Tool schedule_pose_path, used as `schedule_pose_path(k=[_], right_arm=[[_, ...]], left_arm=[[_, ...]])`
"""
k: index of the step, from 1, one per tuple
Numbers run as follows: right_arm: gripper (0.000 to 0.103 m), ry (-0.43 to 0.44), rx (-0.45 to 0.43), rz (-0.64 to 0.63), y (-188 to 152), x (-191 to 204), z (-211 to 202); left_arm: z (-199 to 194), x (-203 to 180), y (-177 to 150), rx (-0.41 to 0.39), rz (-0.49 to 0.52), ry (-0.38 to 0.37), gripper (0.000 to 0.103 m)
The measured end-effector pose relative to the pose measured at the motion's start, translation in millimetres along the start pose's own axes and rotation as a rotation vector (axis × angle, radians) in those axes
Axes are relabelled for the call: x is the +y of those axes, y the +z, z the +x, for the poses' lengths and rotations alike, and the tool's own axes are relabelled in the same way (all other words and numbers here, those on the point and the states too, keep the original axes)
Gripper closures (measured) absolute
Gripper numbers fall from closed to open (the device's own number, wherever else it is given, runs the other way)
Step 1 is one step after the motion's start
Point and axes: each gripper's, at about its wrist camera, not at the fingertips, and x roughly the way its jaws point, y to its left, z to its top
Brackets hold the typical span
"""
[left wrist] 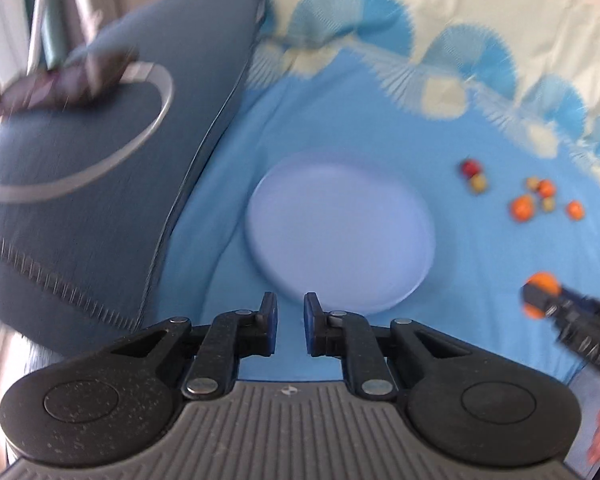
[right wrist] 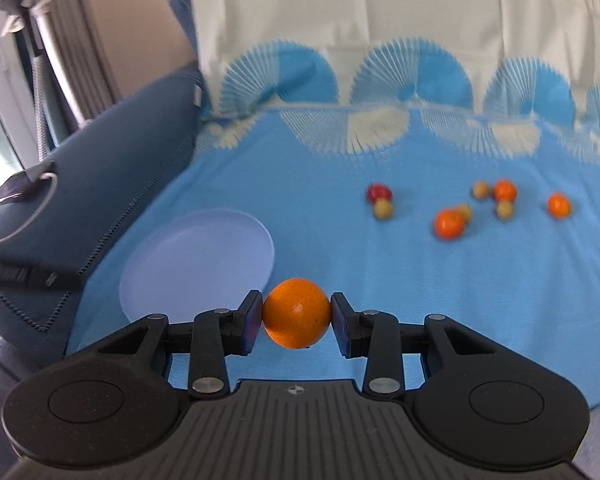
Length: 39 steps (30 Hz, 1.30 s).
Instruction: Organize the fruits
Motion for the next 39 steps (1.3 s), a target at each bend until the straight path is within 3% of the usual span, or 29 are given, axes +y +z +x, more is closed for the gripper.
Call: schedule_pose_path(k=[4,5,6,7,9,11,18,21,26,31,34,35,37,38,39], right_arm=[[0.064,0.005,-0.006,-0.038,1.4,-1.8,10.2],[0.064,0.003,-0.012,-0.04,3.7,-3.0,10.4],[0.064,0.004,-0.016,-0.042,6.5,-4.2,10.3],[0.064,0.005,-0.022,-0.044,8.7,-5.7,9.2],[0.064,-0.002,-0.037,-0.051,13.4,-10.7,6.6],[0.064,-0.01,-0.055,-0.048,16.4,-17.1,1.6],[0.064,-0.105,-0.122,0.007,23.8,-59.9,-14.2],[0.064,-0.158,-0.138,0.024,24.3,-83.9,-9.5],[0.064,-0.203,-0.129,0.105,21.9,-125.3,13.8],[0.064,-0.226,-0.13,0.15,15.6,-156.8,42.4],[0.064,-0.239,-0.132,0.167,12.0,-173.7,60.1],[0.064,-0.238,-0.133,0.179,11.0,-179.6,64.8],[0.064,-0.237,-0.129,0.2,8.0,-189.2,73.6],[0.064,-0.236,-0.123,0.211,6.4,-192.9,77.1],[0.064,-0.234,-0.112,0.224,5.6,-195.7,80.1]], left_arm=[[6.4,8.4,2.7,0.023,-0.034,-0.01,0.087],[5.6,7.8,5.8,0.019,-0.042,-0.025,0.079],[4.7,5.3,10.7,0.018,-0.046,-0.045,0.063],[3.6,3.1,13.2,0.004,-0.045,-0.054,0.054],[-0.1,-3.9,17.5,-0.041,-0.021,-0.052,0.021],[-1.9,-18.8,25.0,-0.075,0.008,-0.067,0.015],[0.8,-97.0,54.0,-0.112,0.116,-0.191,0.013],[21.2,-145.3,70.1,-0.129,0.179,-0.237,0.003],[99.5,-208.2,103.3,-0.034,0.169,-0.218,0.003],[172.2,-244.4,129.5,0.055,0.138,-0.187,0.004],[205.3,-259.2,137.2,0.088,0.148,-0.16,0.01],[214.5,-263.5,138.5,0.099,0.155,-0.153,0.019],[231.8,-267.4,141.4,0.14,0.156,-0.149,0.048],[238.0,-267.8,141.7,0.155,0.156,-0.142,0.056],[236.6,-268.0,141.7,0.128,0.164,-0.144,0.077]])
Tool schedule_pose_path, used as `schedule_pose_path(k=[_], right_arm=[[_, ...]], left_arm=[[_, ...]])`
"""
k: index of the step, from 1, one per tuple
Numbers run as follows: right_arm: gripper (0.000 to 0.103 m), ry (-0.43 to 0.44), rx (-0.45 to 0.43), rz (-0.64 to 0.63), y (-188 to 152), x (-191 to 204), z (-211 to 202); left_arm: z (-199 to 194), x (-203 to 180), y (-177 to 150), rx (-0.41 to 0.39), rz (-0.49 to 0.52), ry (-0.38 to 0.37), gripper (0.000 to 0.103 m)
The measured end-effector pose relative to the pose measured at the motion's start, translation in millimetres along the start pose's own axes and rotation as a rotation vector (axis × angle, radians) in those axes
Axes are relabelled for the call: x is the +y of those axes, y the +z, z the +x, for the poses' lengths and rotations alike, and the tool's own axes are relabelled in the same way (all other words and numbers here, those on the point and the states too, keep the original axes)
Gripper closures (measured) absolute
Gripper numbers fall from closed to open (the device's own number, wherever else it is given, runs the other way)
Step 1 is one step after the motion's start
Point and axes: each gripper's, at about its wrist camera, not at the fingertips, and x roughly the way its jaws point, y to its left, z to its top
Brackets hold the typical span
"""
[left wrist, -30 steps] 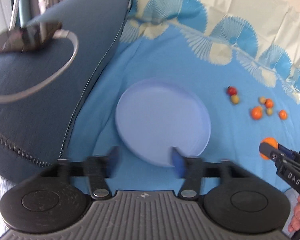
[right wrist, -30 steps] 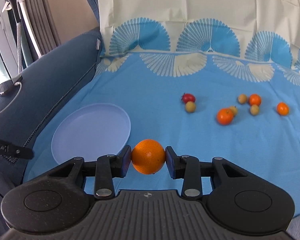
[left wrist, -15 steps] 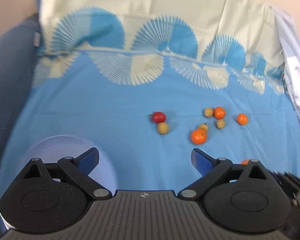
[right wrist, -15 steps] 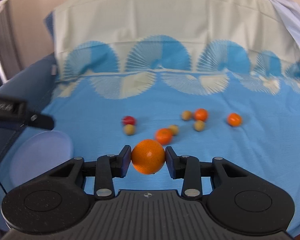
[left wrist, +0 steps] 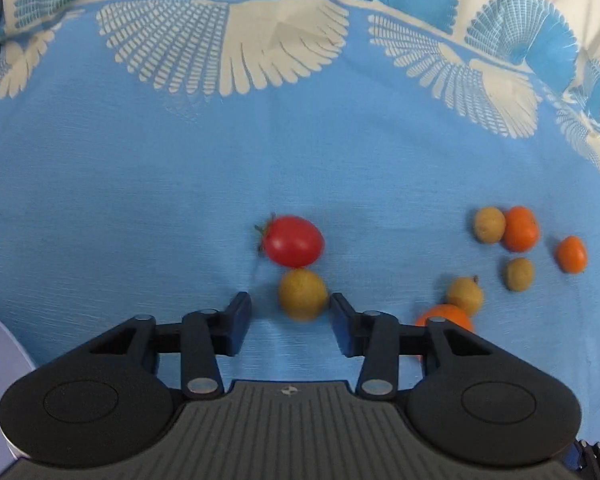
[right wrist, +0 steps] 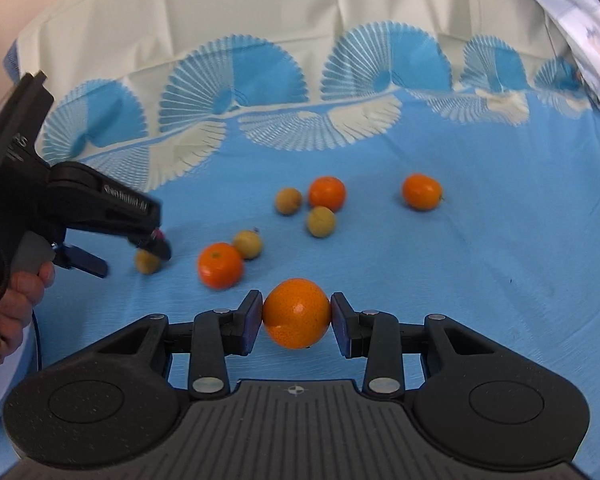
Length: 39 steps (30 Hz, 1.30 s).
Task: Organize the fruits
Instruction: 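Grasp a small yellow fruit with the left tool while the right tool holds the orange, then carry the yellow fruit and the orange over the plate with both tools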
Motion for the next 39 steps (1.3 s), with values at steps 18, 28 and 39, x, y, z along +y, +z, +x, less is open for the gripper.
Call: schedule_pose_path(k=[18,28,39], right_arm=[[0.064,0.251,-0.013,-0.159,-4.7,97.5,-128.6],[0.064,0.364,-0.02,-0.34,-36.6,184.0,-207.9],[0.064,0.347,-0.041,-0.422,-49.9,208.9,-238.1]], left_arm=[[-243.3,102.8,-150.8,-0.202,0.001,0.028,0.076],[-313.2,170.8,-220.4,-0.293,-0.112,0.07,0.076],[-339.9,195.5,-245.6,-0.348,-0.164,0.047,0.076]])
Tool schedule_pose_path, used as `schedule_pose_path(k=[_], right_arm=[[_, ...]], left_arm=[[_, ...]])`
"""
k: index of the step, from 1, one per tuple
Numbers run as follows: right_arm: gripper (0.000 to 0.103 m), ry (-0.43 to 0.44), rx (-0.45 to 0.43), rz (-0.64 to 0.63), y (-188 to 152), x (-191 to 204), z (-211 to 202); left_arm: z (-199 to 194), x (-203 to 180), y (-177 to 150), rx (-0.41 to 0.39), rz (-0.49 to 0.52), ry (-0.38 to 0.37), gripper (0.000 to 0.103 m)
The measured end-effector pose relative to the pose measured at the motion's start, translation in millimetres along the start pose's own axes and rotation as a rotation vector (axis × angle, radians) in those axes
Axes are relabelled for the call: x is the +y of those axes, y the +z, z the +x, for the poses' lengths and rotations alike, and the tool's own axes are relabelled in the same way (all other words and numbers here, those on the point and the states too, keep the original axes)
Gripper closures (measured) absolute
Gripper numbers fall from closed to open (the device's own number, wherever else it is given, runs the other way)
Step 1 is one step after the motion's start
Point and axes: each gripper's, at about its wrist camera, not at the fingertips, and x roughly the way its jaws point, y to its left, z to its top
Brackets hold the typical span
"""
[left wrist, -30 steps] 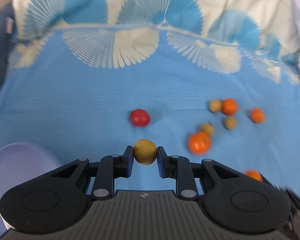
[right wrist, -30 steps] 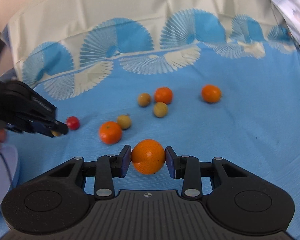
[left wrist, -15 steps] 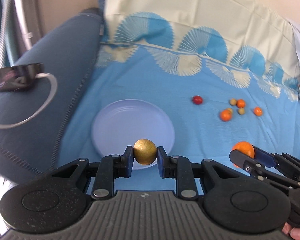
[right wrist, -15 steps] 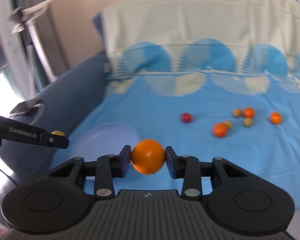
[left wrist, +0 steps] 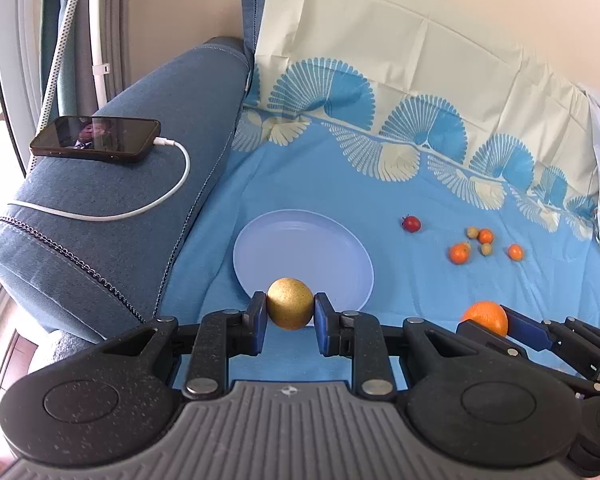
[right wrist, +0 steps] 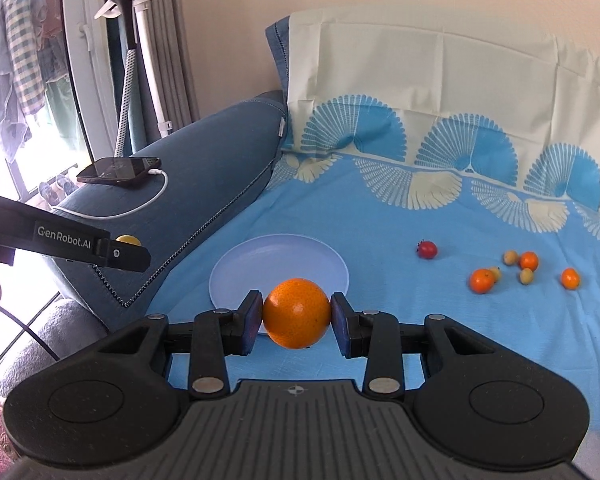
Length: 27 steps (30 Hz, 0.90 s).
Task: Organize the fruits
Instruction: 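Carry the yellow fruit and the orange over the plate with both tools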
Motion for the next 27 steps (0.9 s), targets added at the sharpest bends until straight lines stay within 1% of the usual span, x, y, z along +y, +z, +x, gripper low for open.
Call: schedule_pose_path(k=[7,17,27], right_arm=[[0.064,-0.009,0.002,-0.015,-0.5,5.9,-1.9],[0.064,-0.012,0.023,-0.014,-0.8,4.1,5.7],[0.064,-0.019,0.054,0.002,-0.2,-0.7,23.0]], left_arm=[[-1.2,3.7,0.4,-0.005,-0.007,-0.01,0.076],[5.4,5.6,2.9,0.004,-0.018,-0.003,0.076],[24.4,7.1,12.8,0.021,-0.026,0.011,0.076]])
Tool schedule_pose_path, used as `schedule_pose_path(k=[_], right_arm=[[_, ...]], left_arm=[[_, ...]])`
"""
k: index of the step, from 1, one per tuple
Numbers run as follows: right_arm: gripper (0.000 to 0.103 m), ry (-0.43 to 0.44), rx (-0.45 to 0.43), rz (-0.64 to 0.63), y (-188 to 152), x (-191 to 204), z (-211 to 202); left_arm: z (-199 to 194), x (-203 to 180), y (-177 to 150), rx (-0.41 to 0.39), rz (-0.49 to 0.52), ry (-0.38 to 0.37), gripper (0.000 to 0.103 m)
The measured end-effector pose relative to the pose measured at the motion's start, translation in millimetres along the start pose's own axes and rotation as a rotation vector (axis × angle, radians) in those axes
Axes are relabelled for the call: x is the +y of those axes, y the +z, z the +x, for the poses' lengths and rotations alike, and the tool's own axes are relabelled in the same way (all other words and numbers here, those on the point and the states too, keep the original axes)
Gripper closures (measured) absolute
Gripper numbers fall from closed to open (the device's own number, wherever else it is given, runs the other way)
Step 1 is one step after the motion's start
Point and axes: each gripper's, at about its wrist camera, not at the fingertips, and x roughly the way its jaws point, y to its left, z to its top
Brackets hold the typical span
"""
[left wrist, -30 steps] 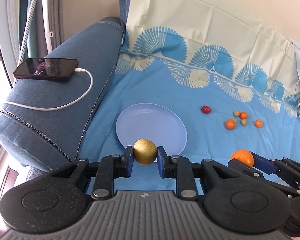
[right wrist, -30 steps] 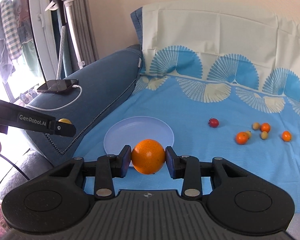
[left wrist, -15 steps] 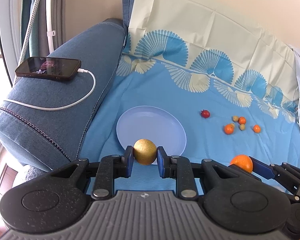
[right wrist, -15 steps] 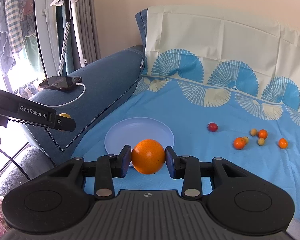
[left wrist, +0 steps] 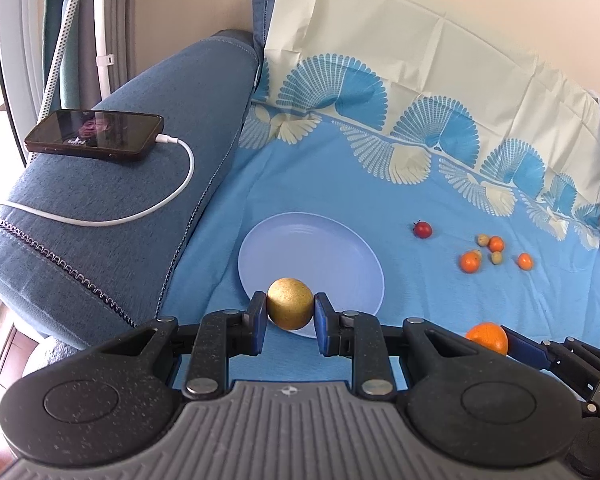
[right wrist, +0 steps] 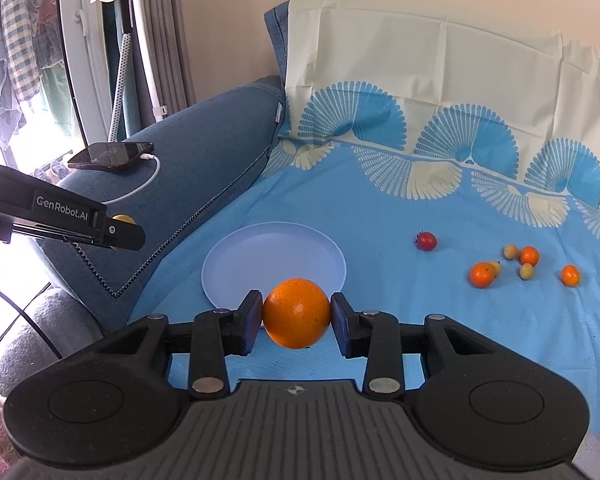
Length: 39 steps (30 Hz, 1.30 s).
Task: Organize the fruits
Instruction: 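Carry the yellow fruit and the orange over the plate with both tools, then open both tools to drop the yellow fruit and orange onto the plate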
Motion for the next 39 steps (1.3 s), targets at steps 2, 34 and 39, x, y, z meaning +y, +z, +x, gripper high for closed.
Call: schedule_pose_path(k=[2,34,39], right_arm=[[0.064,-0.002,0.006,-0.001,1.3,-1.5,5.9],[0.064,0.04,0.119,-0.033,23.7,-15.1,154.8],[0.064,0.049,0.134,-0.055,23.5,-13.6,170.5]], left_arm=[[5.8,-0.1,3.4,0.004,0.001,0.002,0.076],[153.1,-6.8,45.4,0.151,0.052,0.064,0.076],[168.1,-6.2,45.5,0.158,0.08,0.09,0.076]])
